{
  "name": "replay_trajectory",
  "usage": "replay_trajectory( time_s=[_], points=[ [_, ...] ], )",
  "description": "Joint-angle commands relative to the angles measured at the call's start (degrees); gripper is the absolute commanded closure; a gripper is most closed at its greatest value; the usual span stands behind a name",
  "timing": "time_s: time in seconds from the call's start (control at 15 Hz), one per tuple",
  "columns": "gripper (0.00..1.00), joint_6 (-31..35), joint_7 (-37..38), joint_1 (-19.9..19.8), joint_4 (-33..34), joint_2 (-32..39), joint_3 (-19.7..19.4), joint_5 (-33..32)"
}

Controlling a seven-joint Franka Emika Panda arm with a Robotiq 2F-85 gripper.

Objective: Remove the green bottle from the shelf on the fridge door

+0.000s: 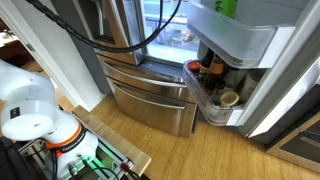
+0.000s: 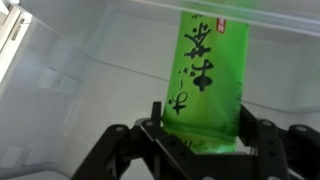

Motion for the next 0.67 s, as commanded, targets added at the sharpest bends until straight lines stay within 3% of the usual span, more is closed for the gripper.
replay_trajectory(
  time_s=[0.0, 0.6],
  points=[
    [0.56, 1.4, -2.1, 1.6, 0.0, -0.5, -1.1, -6.2],
    [0.56, 2.1, -23.4, 5.4, -0.4, -1.2, -2.6, -13.1]
  ],
)
